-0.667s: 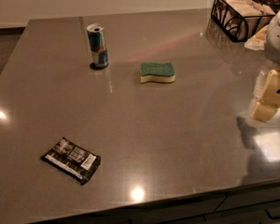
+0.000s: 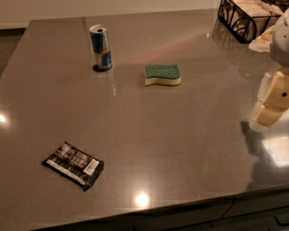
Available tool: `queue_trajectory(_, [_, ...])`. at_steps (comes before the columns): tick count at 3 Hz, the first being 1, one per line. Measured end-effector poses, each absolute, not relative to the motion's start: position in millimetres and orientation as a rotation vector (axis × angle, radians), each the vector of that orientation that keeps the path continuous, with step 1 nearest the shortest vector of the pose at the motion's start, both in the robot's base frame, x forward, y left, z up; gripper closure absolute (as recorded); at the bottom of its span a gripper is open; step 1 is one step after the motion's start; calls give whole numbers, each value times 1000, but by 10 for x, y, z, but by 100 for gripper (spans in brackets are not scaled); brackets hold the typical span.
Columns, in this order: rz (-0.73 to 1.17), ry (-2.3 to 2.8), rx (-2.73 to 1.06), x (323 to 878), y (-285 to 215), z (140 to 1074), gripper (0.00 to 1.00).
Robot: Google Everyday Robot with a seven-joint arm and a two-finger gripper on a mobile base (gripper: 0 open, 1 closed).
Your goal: Pick rxbar chocolate
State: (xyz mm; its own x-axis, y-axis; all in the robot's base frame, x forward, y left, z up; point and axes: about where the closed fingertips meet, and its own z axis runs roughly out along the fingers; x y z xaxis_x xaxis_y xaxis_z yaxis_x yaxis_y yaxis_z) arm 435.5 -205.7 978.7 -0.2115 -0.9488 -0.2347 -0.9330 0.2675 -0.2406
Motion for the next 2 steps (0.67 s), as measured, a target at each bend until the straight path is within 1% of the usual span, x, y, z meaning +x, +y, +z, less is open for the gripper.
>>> queue_trajectory(1, [-1, 2146, -1729, 4286, -1788, 9723, 0])
queue_trajectory(2, [68, 2110, -1721, 4185, -1390, 9570, 0])
